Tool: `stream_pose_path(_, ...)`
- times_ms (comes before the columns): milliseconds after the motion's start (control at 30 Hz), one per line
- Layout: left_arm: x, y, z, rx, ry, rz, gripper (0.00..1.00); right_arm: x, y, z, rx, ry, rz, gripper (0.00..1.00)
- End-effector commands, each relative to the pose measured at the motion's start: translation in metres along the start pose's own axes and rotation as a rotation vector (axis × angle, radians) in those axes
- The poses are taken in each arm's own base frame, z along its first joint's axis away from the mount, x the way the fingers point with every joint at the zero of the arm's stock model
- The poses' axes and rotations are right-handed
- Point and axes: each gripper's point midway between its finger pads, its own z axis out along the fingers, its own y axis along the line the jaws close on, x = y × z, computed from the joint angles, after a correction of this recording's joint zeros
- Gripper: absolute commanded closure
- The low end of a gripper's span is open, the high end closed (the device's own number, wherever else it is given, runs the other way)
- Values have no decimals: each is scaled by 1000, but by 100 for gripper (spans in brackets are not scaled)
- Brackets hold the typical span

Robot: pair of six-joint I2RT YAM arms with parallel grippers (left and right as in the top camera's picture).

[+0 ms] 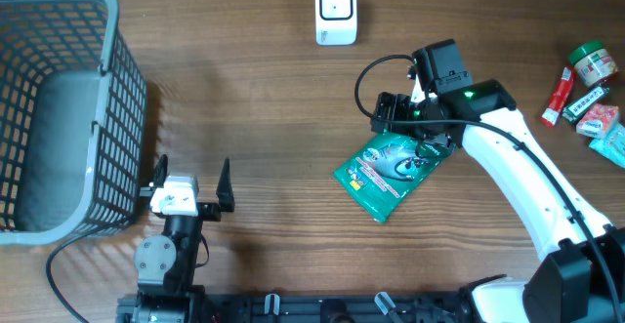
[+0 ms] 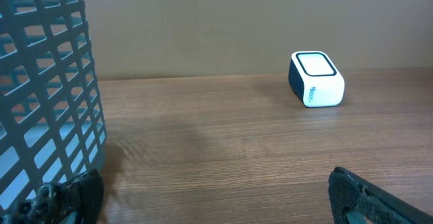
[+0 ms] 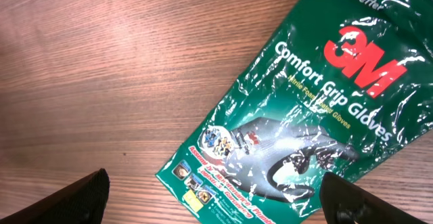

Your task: Scan the item barcode

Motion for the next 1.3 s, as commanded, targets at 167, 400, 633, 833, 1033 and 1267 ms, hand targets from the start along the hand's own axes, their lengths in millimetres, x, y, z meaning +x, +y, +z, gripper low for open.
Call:
stream_pose_path(167, 1, -2, 0, 12, -2, -6, 0, 9, -9, 11, 53, 23, 190, 8)
stream_pose_path(400, 1, -2, 0, 11, -2, -6, 0, 40, -24, 72, 230, 166, 380, 18)
stream_pose_path(633, 1, -2, 0, 12, -2, -6, 0, 60, -25, 107, 334, 233, 417, 16)
stream_pose_path(833, 1, -2, 0, 11, -2, -6, 0, 71, -50, 129, 454, 258, 442, 12)
stream_pose_path(1033, 1, -2, 0, 11, -2, -6, 0, 72, -52, 132, 457, 267, 441, 12)
stream_pose_path(1267, 1, -2, 0, 11, 0, -6, 0, 45, -22, 96, 387, 249, 416, 8)
